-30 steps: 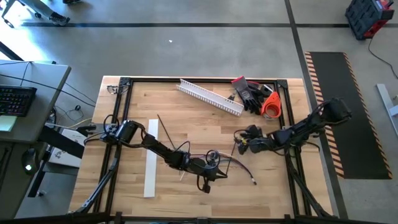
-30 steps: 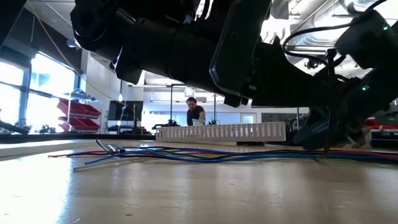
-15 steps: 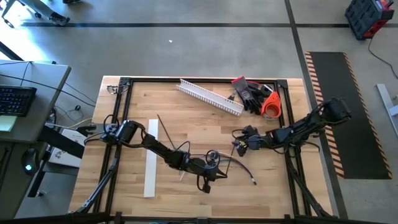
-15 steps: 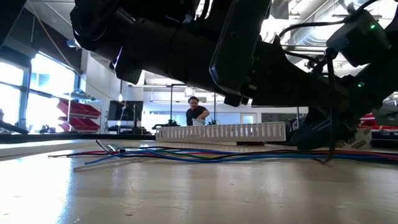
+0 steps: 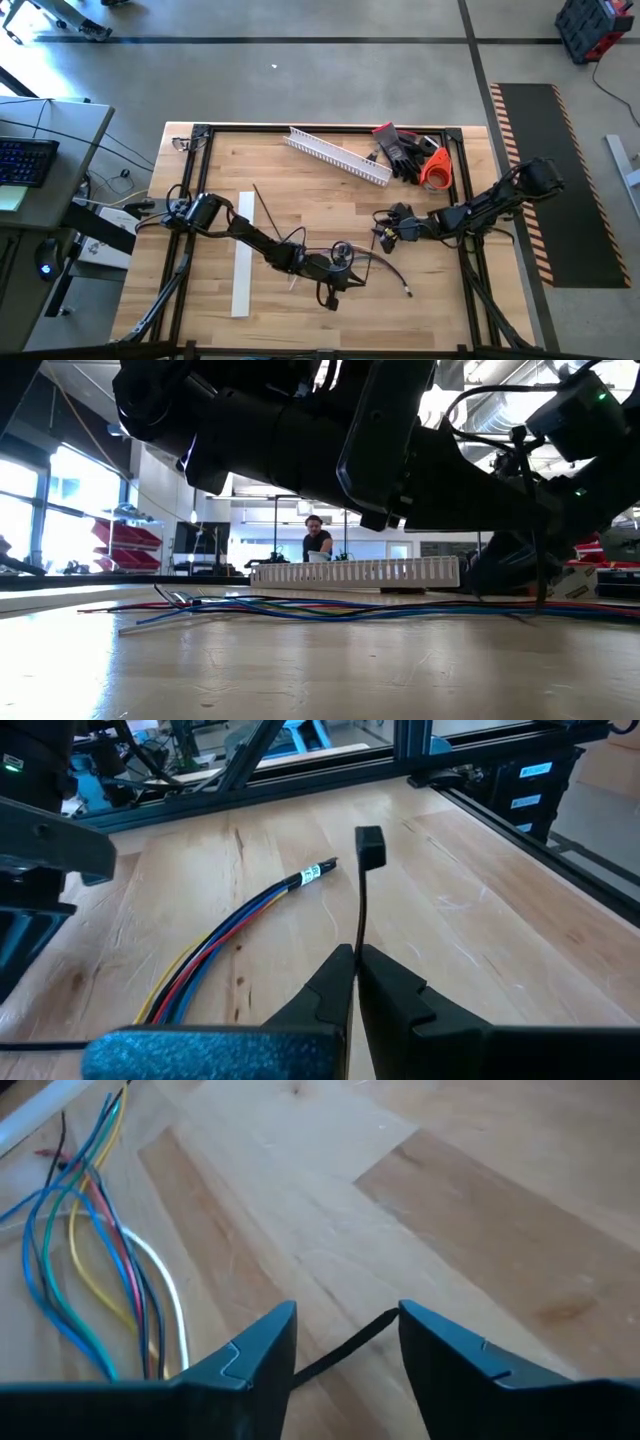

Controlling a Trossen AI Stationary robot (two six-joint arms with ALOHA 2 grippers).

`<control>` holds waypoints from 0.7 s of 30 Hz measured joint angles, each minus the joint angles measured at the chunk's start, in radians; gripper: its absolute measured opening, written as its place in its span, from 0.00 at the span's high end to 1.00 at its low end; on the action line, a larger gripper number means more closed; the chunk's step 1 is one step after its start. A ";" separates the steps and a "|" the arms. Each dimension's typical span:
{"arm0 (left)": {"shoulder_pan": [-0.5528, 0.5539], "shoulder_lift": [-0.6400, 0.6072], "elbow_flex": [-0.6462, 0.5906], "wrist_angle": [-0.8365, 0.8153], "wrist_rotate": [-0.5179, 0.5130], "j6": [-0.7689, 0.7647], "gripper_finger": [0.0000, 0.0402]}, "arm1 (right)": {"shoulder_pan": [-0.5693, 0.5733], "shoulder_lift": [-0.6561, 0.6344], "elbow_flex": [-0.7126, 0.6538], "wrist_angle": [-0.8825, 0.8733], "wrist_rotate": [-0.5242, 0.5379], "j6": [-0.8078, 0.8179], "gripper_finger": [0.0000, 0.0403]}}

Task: Ziptie cables
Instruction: Wrap the right zip tie on the cable

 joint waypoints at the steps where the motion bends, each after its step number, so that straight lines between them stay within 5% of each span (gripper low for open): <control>1: 0.000 0.000 0.000 0.000 0.000 0.000 1.00 | -0.001 0.000 0.000 0.000 0.004 0.003 0.58; 11: 0.000 0.000 0.000 -0.001 -0.001 0.000 1.00 | -0.045 -0.001 0.000 0.001 -0.100 0.041 0.43; 21: 0.000 0.000 0.000 0.000 0.000 0.000 1.00 | -0.119 -0.003 0.000 0.004 -0.251 0.038 0.48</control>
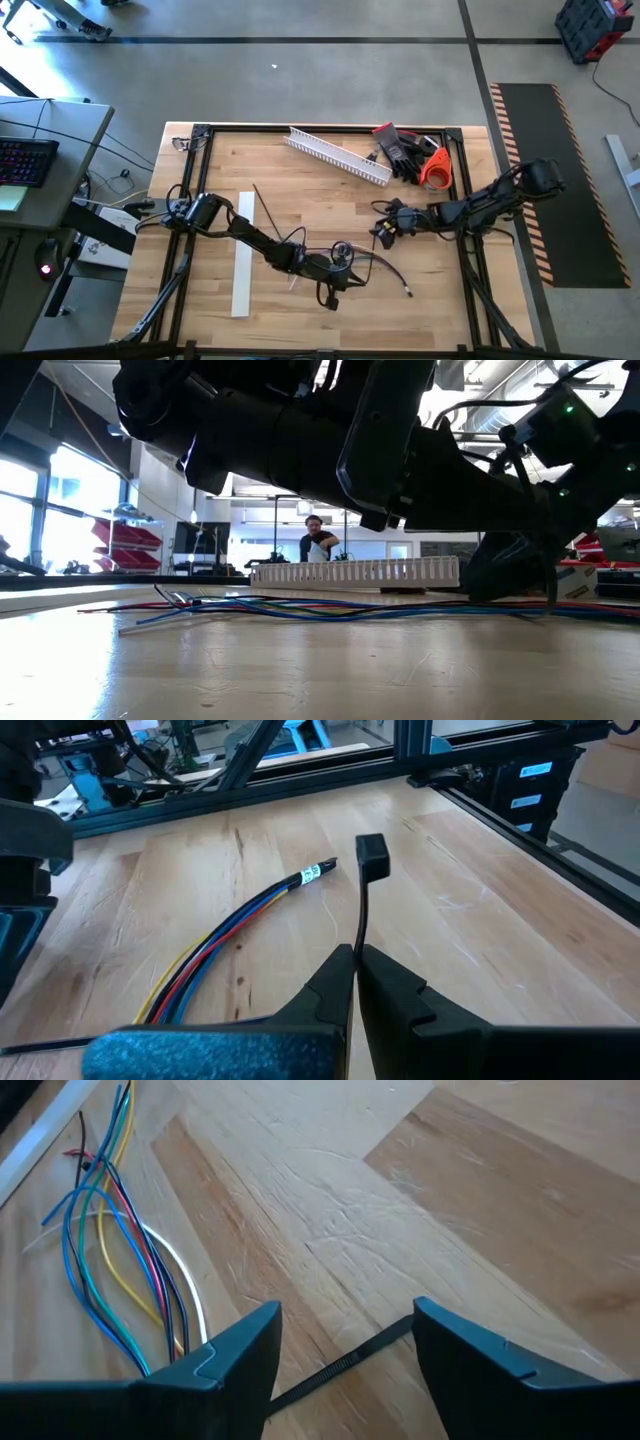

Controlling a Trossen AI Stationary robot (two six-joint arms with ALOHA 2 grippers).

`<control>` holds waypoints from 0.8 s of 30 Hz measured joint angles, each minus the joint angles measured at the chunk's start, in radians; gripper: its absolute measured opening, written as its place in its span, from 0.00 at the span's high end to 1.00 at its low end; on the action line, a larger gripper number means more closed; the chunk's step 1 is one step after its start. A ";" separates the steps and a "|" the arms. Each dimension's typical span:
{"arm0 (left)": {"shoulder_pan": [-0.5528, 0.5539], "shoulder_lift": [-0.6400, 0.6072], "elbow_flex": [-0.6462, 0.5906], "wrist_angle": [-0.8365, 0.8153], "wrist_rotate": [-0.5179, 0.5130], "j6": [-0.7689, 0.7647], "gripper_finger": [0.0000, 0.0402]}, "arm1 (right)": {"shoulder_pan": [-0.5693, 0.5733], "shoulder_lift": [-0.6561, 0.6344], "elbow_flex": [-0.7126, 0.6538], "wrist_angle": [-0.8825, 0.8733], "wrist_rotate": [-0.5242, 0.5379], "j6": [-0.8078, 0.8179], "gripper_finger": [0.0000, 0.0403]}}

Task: Ziptie cables
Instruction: Wrap the right zip tie on the cable

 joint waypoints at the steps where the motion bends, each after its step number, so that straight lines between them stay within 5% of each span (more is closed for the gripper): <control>1: 0.000 0.000 0.000 0.000 0.000 0.000 1.00 | -0.007 -0.002 0.000 0.000 -0.014 0.000 0.49; 14: 0.000 0.000 0.000 -0.005 0.000 0.000 1.00 | -0.083 -0.037 0.000 -0.003 -0.124 -0.028 0.50; 24: 0.000 0.000 0.000 -0.007 0.000 -0.003 1.00 | -0.093 -0.065 -0.001 -0.064 -0.103 -0.026 0.50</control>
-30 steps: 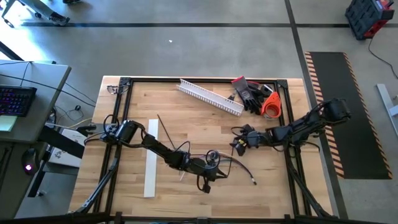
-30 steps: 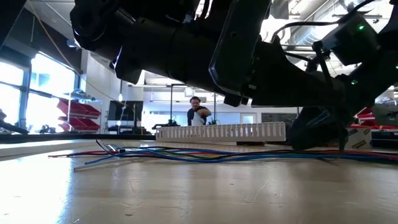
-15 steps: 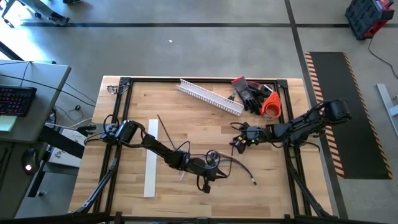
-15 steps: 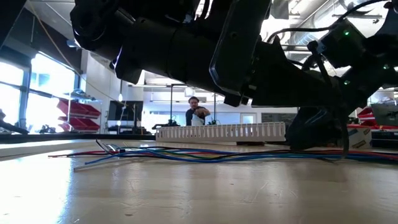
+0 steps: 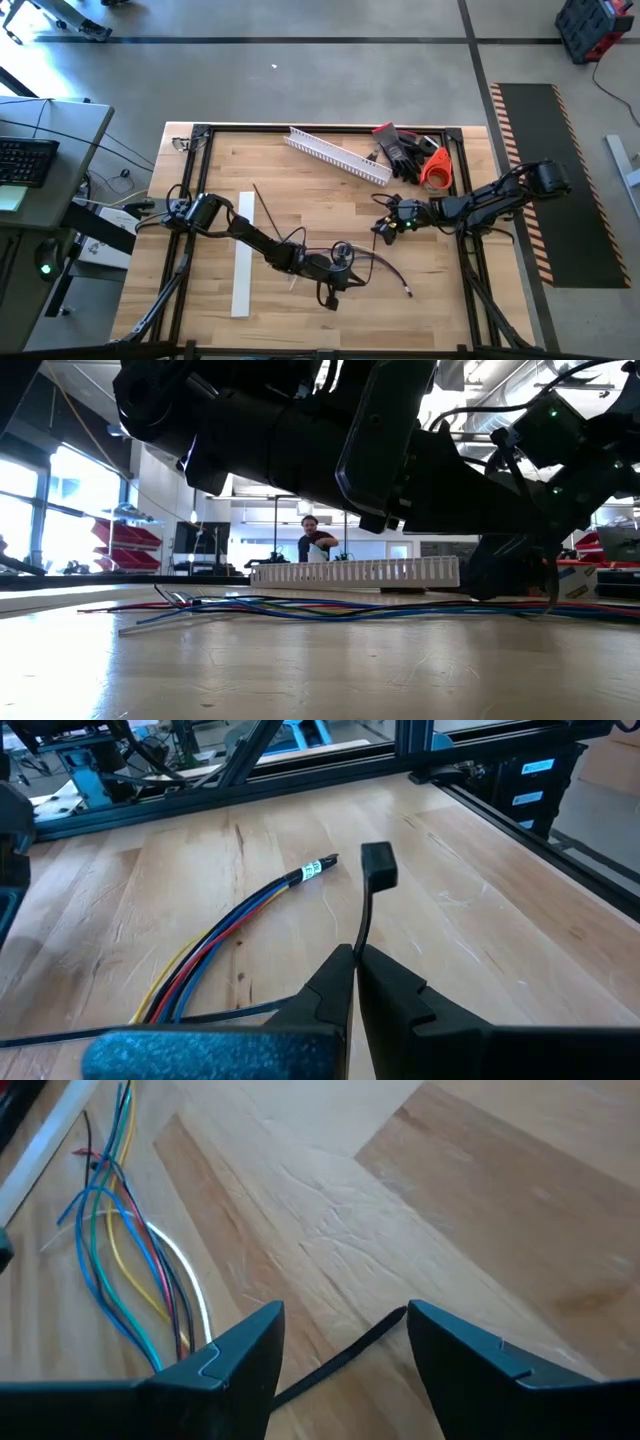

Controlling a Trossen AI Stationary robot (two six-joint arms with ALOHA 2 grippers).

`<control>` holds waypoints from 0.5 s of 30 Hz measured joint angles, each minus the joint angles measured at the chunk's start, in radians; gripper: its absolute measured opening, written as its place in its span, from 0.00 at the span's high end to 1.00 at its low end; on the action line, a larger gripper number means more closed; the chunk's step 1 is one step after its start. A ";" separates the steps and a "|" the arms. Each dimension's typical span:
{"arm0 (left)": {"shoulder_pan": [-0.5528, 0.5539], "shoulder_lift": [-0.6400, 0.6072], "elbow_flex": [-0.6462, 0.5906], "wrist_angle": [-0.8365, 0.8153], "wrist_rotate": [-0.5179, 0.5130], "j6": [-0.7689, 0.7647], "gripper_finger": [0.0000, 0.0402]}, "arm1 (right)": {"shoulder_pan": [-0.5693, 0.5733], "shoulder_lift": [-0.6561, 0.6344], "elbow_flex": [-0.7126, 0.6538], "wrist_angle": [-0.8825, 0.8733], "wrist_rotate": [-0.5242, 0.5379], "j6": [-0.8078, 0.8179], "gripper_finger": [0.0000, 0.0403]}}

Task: Ziptie cables
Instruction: Wrap the right zip tie on the cable

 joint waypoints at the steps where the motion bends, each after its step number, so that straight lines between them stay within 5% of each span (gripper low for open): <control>1: 0.000 0.000 0.000 0.000 0.000 0.000 1.00 | 0.000 0.000 0.000 0.000 0.008 0.001 0.50; 15: 0.000 0.000 0.000 0.000 0.000 0.000 1.00 | 0.000 0.046 0.001 0.042 0.026 0.002 0.50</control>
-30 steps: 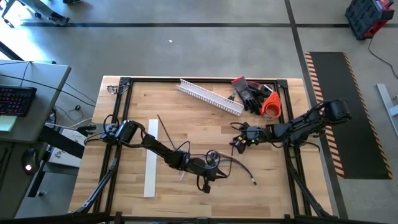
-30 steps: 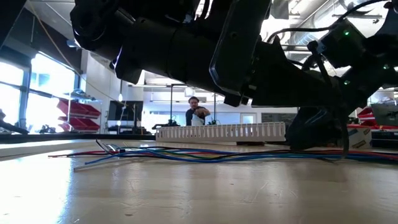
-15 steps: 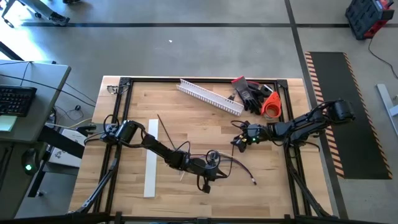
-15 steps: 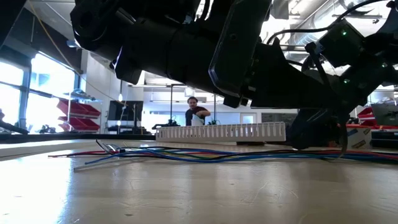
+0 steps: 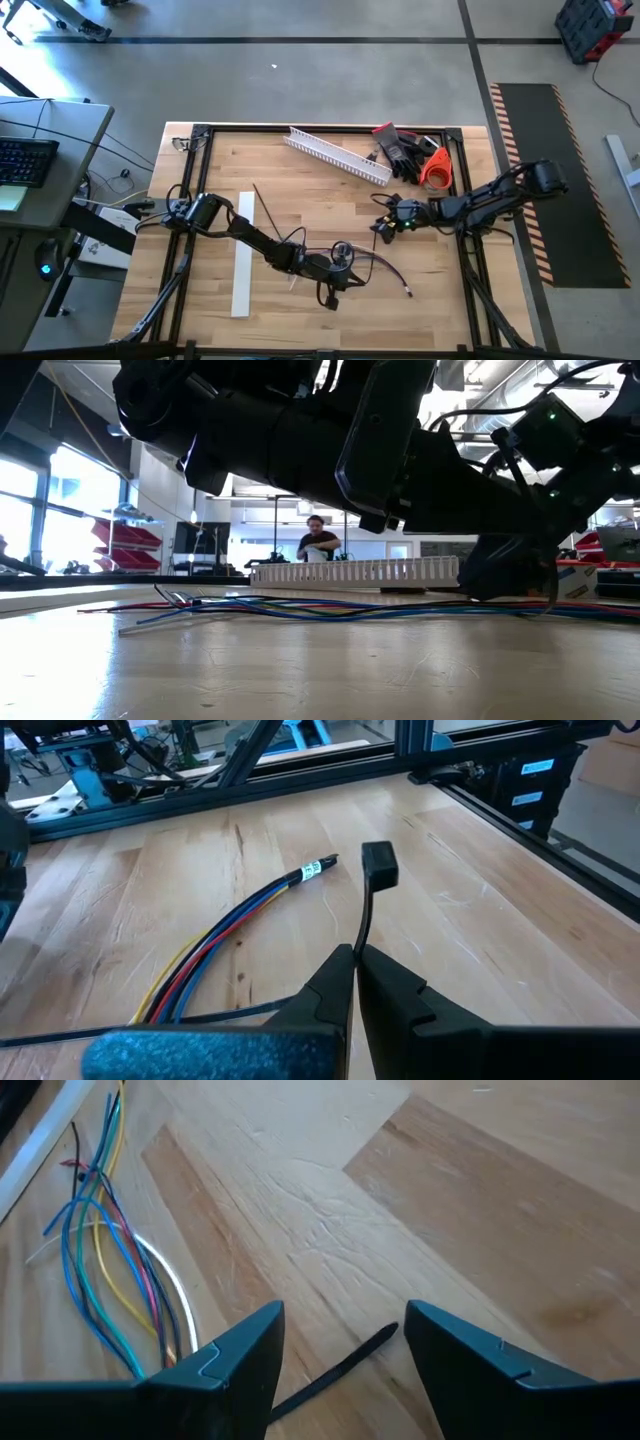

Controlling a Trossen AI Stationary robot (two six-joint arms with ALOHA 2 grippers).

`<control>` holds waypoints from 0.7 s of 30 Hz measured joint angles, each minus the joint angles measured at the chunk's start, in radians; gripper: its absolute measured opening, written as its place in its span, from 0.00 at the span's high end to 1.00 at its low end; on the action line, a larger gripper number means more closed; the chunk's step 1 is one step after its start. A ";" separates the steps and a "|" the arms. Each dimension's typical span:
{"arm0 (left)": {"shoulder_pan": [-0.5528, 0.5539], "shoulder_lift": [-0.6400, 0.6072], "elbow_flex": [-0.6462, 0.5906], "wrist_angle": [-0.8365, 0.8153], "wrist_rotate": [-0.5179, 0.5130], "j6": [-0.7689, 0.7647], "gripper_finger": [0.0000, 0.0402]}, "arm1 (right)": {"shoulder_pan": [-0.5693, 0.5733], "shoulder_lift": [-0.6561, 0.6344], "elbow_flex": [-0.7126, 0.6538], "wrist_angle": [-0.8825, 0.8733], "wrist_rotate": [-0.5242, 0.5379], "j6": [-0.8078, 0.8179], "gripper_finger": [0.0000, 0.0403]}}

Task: Ziptie cables
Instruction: Wrap the right zip tie on the cable

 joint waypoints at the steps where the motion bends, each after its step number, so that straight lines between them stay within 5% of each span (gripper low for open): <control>1: 0.000 0.000 0.000 0.000 0.000 0.000 1.00 | 0.000 0.014 0.000 0.021 -0.001 -0.001 0.50; 21: 0.000 0.000 0.000 -0.002 0.000 0.000 1.00 | 0.046 0.083 -0.001 0.091 -0.115 -0.007 0.50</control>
